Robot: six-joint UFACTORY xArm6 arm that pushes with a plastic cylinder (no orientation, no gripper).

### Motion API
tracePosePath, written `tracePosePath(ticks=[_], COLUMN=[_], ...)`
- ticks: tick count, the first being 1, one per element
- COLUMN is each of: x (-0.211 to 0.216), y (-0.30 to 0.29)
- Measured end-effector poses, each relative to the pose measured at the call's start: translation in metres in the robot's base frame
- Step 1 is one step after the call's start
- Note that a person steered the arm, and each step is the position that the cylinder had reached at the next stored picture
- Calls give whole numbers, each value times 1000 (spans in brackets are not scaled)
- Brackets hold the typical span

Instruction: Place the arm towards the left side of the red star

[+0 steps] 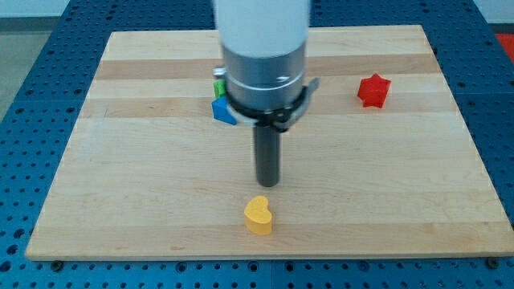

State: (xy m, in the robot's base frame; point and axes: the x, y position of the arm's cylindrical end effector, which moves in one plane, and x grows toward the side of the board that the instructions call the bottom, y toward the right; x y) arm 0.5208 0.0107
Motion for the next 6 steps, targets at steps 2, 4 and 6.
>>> tracePosePath(ticks=[2, 4, 6], x=[-11, -49, -103], y=[28, 41, 69])
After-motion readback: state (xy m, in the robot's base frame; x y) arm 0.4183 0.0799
